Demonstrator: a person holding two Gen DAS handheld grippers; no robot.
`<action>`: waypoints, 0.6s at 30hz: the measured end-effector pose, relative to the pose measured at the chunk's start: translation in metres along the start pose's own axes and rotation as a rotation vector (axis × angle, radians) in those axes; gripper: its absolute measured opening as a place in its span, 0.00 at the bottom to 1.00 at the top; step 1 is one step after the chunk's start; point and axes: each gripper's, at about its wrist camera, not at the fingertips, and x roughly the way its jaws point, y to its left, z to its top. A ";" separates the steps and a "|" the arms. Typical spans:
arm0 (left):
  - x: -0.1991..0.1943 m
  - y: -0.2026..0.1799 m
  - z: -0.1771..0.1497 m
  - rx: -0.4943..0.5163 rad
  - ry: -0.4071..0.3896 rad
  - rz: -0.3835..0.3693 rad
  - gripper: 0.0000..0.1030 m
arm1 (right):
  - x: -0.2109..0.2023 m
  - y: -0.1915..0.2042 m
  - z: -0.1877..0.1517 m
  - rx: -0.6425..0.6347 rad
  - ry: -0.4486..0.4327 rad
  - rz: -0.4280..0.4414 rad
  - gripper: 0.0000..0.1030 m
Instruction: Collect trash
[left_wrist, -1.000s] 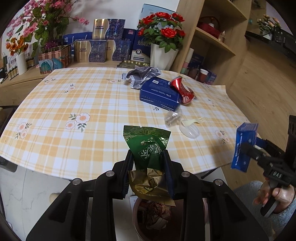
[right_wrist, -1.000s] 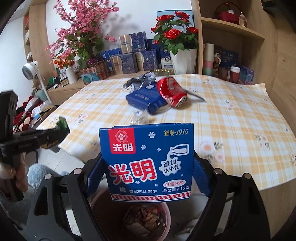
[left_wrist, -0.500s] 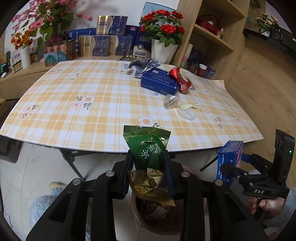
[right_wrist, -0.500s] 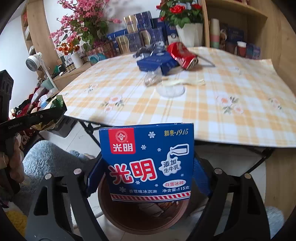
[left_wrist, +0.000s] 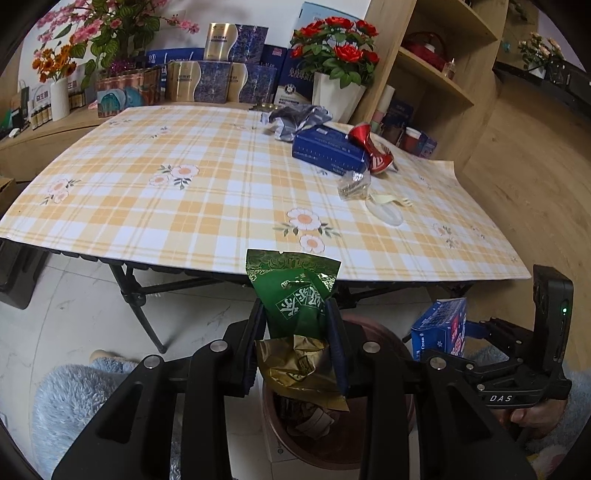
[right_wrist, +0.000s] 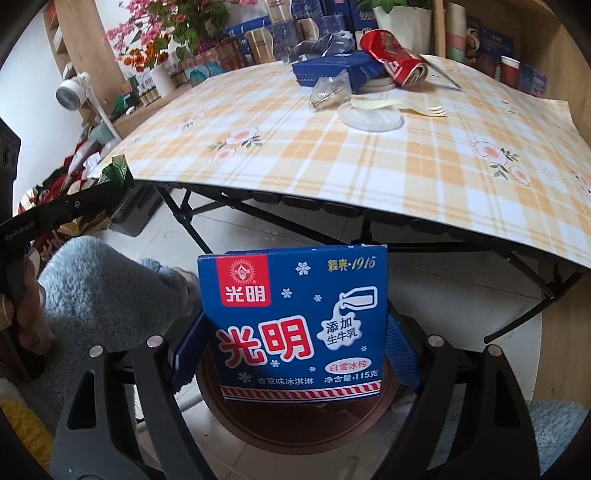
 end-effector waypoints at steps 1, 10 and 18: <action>0.001 -0.001 0.000 0.004 0.004 0.000 0.31 | 0.001 0.001 0.000 -0.004 0.000 -0.001 0.80; 0.007 -0.008 -0.003 0.023 0.017 -0.003 0.31 | 0.009 0.002 -0.002 -0.011 0.032 0.011 0.84; 0.013 -0.007 -0.003 0.004 0.041 -0.026 0.31 | -0.003 -0.009 0.000 0.055 -0.041 -0.020 0.91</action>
